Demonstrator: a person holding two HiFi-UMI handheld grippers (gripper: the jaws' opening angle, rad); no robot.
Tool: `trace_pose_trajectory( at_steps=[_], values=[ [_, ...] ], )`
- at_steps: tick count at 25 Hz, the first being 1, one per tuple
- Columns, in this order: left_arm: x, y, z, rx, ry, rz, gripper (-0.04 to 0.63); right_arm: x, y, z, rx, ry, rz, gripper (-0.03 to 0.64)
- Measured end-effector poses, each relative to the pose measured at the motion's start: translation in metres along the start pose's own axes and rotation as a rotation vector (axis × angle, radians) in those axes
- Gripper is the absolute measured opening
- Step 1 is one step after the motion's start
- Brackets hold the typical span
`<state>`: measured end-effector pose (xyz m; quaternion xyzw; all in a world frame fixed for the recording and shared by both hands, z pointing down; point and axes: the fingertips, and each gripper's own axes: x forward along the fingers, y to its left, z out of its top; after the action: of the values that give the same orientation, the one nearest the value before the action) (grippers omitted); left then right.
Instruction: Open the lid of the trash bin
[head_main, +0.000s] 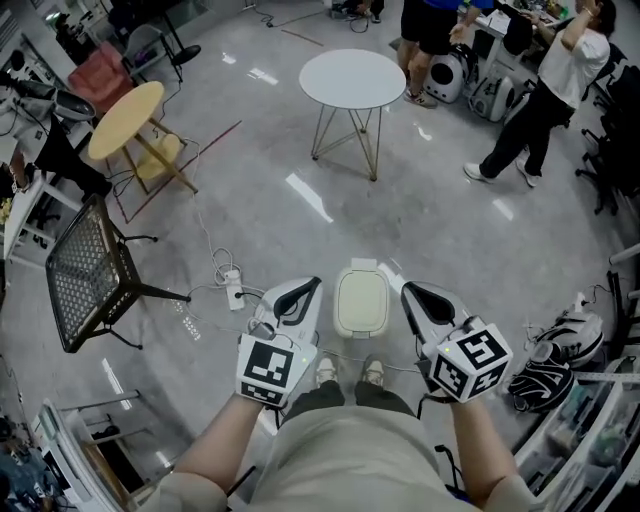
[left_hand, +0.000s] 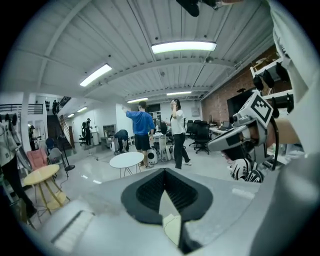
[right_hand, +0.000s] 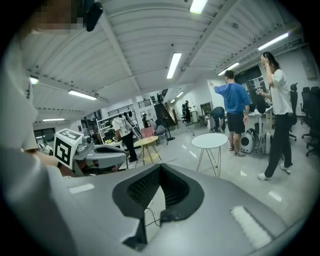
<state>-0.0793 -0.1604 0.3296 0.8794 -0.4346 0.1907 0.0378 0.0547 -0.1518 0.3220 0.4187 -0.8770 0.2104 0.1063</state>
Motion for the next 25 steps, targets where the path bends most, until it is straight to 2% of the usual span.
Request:
trace_pose_trajectory(
  at_steps=[3, 6, 11, 15, 25],
  values=[
    [-0.019, -0.002, 0.032, 0.028, -0.063, 0.012, 0.002, -0.015, 0.018, 0.031, -0.041, -0.063, 0.021, 0.003],
    [-0.035, -0.006, 0.06, -0.011, -0.13, 0.03, 0.002, -0.028, 0.036, 0.059, -0.091, -0.121, 0.042, 0.003],
    [-0.056, -0.006, 0.089, -0.022, -0.193, 0.049, 0.002, -0.052, 0.065, 0.095, -0.187, -0.196, 0.07, 0.003],
    [-0.071, -0.005, 0.1, 0.008, -0.211, 0.069, 0.002, -0.067, 0.078, 0.111, -0.214, -0.242, 0.076, 0.003],
    [-0.083, 0.005, 0.113, 0.031, -0.233, 0.082, 0.002, -0.067, 0.082, 0.127, -0.238, -0.262, 0.071, 0.003]
  ],
)
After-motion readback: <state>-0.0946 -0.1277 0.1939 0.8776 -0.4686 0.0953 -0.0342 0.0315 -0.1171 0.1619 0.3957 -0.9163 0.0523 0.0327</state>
